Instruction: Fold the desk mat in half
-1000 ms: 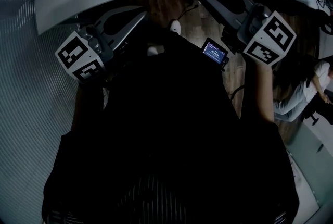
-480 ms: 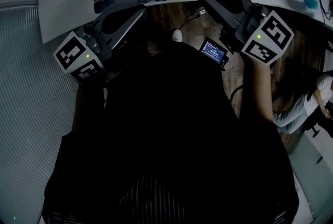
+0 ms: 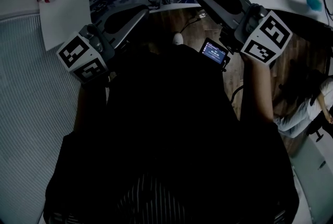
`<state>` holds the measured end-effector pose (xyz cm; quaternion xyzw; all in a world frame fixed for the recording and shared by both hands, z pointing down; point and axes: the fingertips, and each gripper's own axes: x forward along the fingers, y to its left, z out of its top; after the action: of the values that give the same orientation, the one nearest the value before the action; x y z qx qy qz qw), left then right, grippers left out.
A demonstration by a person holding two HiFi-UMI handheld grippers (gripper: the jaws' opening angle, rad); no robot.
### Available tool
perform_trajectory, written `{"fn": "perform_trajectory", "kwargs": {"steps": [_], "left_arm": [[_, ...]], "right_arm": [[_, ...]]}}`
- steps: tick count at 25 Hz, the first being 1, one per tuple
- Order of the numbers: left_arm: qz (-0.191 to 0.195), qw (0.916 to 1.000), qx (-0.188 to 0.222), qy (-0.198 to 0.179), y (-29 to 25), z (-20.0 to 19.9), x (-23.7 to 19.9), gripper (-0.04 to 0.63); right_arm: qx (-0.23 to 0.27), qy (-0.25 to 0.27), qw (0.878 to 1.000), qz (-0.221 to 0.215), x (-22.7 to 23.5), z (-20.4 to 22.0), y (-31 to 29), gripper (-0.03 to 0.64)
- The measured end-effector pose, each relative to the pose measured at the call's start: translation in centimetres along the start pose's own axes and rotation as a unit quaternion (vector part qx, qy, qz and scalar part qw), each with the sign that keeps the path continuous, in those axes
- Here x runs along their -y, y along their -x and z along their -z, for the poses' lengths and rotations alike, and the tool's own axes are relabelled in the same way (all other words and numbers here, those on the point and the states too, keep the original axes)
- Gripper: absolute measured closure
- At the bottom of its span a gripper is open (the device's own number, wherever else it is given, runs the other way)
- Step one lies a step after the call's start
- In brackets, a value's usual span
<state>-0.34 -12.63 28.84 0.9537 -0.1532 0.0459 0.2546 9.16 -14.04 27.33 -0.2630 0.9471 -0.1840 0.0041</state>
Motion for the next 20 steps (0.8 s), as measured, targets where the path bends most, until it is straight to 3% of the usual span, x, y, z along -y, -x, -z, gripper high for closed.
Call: {"fn": "perform_trajectory", "kwargs": {"steps": [6,12,20], "left_arm": [[-0.002,0.9999,-0.007,0.007,-1.5,0.4,-0.2,0.587],[0.011,0.999,-0.018,0.039,-3.3,-0.2,-4.5,0.588],[0.058,0.9981,-0.019,-0.014,-4.6,-2.6,-5.2,0.587]], "right_arm": [[0.011,-0.017,1.0,0.014,2.7,0.0,1.4,0.612],[-0.008,-0.042,0.998,0.047,7.7,0.0,-0.4,0.612],[0.019,-0.016,0.99,0.14,10.9,-2.2,2.4,0.612]]}}
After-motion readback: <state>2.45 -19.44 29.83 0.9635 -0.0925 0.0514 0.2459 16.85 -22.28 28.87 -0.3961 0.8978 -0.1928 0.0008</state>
